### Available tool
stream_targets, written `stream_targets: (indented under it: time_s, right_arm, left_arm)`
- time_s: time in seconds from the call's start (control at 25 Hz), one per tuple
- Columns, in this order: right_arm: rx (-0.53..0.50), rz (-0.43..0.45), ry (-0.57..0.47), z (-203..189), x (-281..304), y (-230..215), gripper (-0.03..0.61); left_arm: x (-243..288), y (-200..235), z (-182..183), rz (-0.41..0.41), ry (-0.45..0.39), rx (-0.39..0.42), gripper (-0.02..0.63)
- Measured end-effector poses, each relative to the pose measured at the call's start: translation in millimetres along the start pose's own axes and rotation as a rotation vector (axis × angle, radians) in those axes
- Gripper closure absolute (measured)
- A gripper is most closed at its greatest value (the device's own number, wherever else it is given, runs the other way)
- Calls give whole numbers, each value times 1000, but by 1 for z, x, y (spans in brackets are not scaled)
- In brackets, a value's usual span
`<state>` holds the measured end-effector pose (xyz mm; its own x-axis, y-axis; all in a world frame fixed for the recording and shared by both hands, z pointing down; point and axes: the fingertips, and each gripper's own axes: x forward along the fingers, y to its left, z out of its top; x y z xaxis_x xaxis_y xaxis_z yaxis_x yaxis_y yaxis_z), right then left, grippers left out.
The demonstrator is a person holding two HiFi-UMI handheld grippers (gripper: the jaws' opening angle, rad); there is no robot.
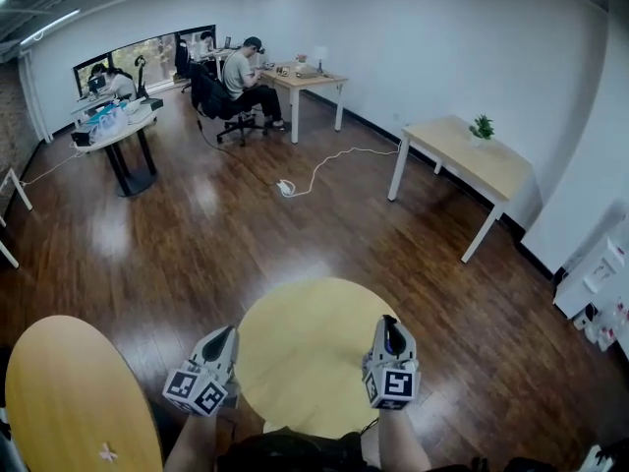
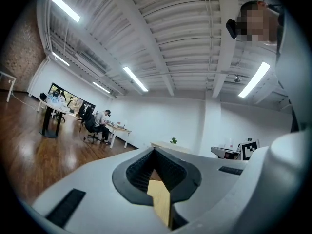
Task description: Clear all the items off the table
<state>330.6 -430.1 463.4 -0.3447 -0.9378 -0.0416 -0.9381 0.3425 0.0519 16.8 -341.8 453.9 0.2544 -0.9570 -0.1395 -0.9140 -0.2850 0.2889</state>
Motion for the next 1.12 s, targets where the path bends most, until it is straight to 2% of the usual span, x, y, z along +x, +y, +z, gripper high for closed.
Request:
stream_targets:
  time_s: [0.24, 0.36, 0.48, 0.6, 0.76, 0.92, 1.12]
  right_arm:
    - [52, 102, -23, 7, 29, 21, 578]
    - [58, 190, -19, 9, 44, 51, 578]
    - [7, 297, -26, 22, 56, 92, 578]
    - [-86, 405, -57, 37, 59, 146, 578]
    - [-166, 496, -91, 51, 57, 216, 578]
    - [-382, 681, -156, 55, 39, 325, 578]
    - [-354, 921, -219, 70, 7, 461, 578]
  left_arm:
    - [-48, 20, 30, 166, -34, 59, 623]
    - [-85, 32, 43, 264, -75, 66, 623]
    - [-122, 44, 54, 355, -112, 63, 623]
    - [-158, 68, 69, 426, -155, 64, 623]
    - [-206, 99, 86, 489, -210, 74, 623]
    - [-276, 122, 112, 572, -278, 138, 623]
    - [-389, 152, 144, 753, -371, 172, 623]
